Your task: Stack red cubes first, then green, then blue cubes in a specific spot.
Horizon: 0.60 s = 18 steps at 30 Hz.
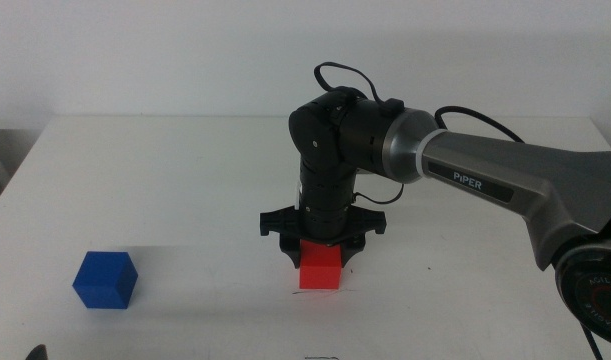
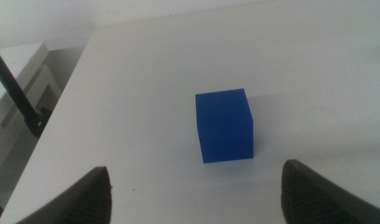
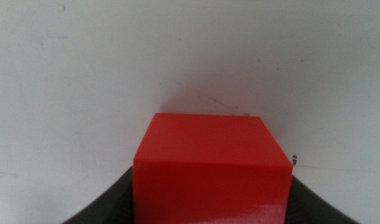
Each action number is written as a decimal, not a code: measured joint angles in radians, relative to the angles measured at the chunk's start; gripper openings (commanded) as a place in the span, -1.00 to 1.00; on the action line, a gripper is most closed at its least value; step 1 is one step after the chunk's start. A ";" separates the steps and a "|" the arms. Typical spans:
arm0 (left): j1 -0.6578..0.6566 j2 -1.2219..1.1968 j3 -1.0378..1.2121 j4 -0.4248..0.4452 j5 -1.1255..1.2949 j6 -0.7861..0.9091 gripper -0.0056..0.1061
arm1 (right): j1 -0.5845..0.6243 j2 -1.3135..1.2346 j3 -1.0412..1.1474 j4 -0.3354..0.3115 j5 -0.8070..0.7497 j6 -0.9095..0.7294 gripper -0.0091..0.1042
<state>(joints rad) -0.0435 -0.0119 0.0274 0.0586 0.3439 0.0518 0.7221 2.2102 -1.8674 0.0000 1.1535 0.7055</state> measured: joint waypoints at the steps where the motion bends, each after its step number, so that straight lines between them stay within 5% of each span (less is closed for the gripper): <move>1: 0.000 0.000 0.000 0.000 0.000 0.000 0.77 | 0.000 0.000 0.000 -0.005 0.000 0.000 -0.45; 2: 0.000 0.000 0.000 0.000 0.000 0.000 0.77 | 0.000 0.001 0.000 -0.005 0.000 0.001 0.18; 7: 0.000 0.000 0.000 0.000 0.000 0.000 0.77 | 0.000 0.011 0.000 0.000 -0.013 0.003 0.63; 18: 0.000 0.000 0.000 0.000 0.000 0.000 0.77 | -0.072 -0.277 0.001 -0.009 0.009 -0.128 0.71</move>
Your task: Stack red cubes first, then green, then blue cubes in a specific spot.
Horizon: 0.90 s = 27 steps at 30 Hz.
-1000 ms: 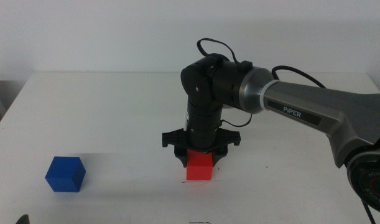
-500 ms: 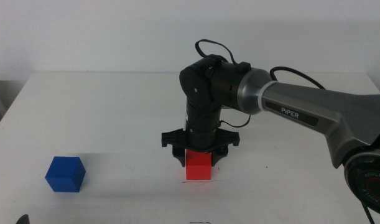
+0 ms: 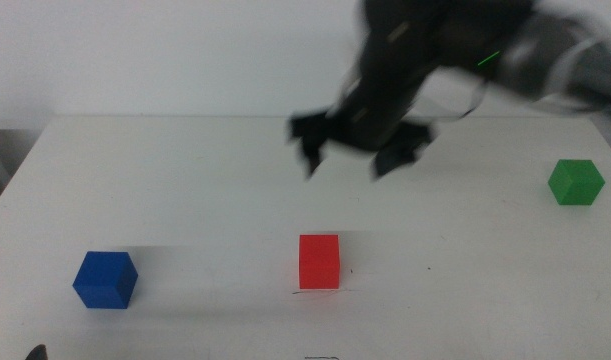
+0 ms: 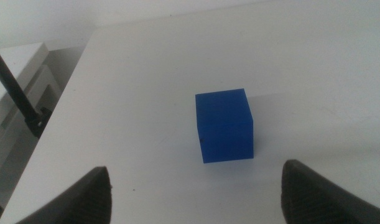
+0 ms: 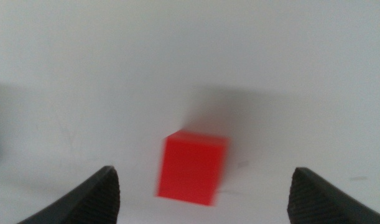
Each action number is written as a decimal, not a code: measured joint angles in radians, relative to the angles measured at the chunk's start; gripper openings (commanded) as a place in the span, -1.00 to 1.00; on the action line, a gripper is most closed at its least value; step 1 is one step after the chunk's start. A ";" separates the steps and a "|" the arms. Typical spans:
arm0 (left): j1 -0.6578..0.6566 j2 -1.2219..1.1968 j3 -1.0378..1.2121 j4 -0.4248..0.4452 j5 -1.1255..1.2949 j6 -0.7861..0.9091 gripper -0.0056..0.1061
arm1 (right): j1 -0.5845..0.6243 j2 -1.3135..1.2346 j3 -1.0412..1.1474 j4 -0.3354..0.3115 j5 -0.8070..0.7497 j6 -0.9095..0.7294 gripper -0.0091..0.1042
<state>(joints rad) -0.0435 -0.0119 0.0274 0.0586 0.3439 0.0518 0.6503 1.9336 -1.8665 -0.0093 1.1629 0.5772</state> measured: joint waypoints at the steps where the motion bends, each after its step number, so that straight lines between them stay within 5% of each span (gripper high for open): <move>1: 0.000 0.000 0.000 0.000 0.000 0.000 0.77 | -0.033 -0.037 0.000 0.000 0.013 -0.025 0.70; 3: 0.000 0.000 0.000 0.000 0.000 0.000 0.77 | -0.211 -0.142 0.000 -0.035 0.044 -0.159 0.65; 10: 0.000 0.000 0.000 0.000 0.000 0.000 0.77 | -0.468 -0.205 0.000 -0.111 0.053 -0.279 0.55; 27: 0.000 0.000 0.000 0.000 0.000 0.000 0.77 | -0.779 -0.025 0.000 -0.014 0.042 -0.552 0.50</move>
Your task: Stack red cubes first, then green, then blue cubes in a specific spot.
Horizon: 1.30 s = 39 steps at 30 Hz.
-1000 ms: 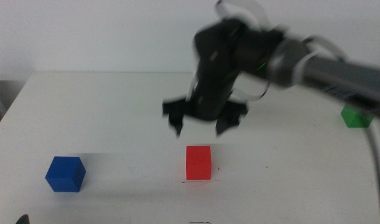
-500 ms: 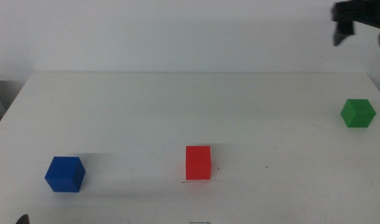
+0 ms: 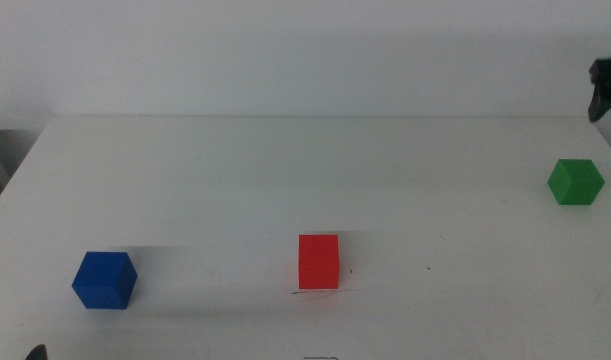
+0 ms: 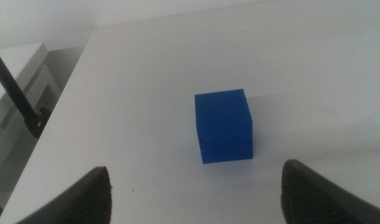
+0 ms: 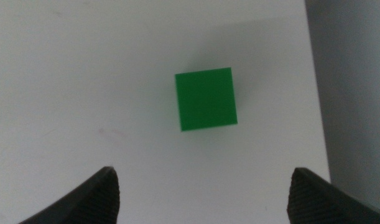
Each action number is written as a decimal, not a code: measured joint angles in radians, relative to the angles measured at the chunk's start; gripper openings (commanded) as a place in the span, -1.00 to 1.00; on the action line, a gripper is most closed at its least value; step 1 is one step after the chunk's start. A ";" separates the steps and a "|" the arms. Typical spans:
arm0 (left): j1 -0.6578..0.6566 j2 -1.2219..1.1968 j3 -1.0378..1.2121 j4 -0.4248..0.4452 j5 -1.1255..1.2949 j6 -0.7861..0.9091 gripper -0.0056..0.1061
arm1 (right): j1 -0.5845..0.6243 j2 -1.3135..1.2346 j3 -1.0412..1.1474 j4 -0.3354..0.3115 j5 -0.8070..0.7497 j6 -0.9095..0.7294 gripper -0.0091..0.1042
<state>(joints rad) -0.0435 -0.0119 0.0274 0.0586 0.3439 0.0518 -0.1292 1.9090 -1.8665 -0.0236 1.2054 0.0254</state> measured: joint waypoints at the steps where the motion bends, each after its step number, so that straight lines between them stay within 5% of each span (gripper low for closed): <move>1: 0.000 0.000 0.000 0.000 0.000 0.000 0.77 | -0.010 0.025 0.000 0.009 -0.014 -0.009 0.50; 32: 0.000 0.000 0.000 0.000 0.000 0.000 0.77 | -0.050 0.288 0.000 0.090 -0.211 -0.166 0.49; 35: 0.000 0.000 0.000 0.000 0.000 0.000 0.77 | -0.050 0.312 0.000 0.090 -0.213 -0.168 0.37; 39: 0.000 0.000 0.000 0.000 0.000 0.000 0.77 | -0.050 0.324 0.000 0.090 -0.221 -0.168 -0.05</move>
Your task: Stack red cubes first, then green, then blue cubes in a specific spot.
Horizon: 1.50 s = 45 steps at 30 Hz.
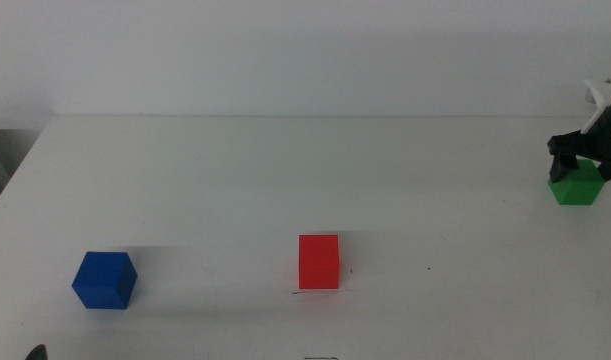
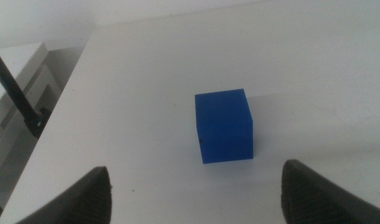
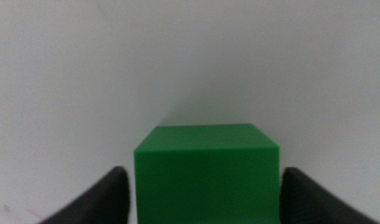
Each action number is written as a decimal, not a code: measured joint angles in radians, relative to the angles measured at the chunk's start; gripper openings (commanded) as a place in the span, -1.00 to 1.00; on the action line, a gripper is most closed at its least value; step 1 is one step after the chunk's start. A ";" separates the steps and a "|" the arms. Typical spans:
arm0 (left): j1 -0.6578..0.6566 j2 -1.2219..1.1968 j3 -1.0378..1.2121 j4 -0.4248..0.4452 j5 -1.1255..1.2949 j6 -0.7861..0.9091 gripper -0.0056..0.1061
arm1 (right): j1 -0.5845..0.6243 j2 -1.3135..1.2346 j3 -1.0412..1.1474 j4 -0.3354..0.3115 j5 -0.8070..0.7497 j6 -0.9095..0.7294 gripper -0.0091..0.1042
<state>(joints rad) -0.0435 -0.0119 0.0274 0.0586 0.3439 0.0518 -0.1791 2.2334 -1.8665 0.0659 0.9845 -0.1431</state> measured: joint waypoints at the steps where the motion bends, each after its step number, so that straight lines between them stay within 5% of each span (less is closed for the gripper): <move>1: 0.000 0.000 0.000 0.000 0.000 0.000 0.77 | 0.000 0.000 0.000 0.000 -0.004 -0.001 -0.17; 5: 0.000 0.000 0.000 0.000 0.000 0.000 0.77 | 0.000 -0.001 0.000 0.004 -0.008 0.000 -0.86; 14: 0.000 0.000 0.000 0.000 0.000 0.000 0.77 | 0.097 -0.212 0.089 -0.008 0.039 0.129 -0.86; 24: 0.000 0.000 0.000 0.000 0.000 0.000 0.77 | 0.544 -0.517 0.418 -0.180 -0.028 0.599 -0.86; 29: 0.000 0.000 0.000 0.000 0.000 0.000 0.77 | 0.738 -0.495 0.374 -0.254 0.014 0.785 -0.86; 45: 0.000 0.000 0.000 0.000 0.000 0.000 0.77 | 0.920 -0.180 -0.001 -0.222 0.177 0.888 -0.86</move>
<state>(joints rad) -0.0435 -0.0119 0.0274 0.0586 0.3439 0.0518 0.7412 2.0532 -1.8674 -0.1556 1.1612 0.7454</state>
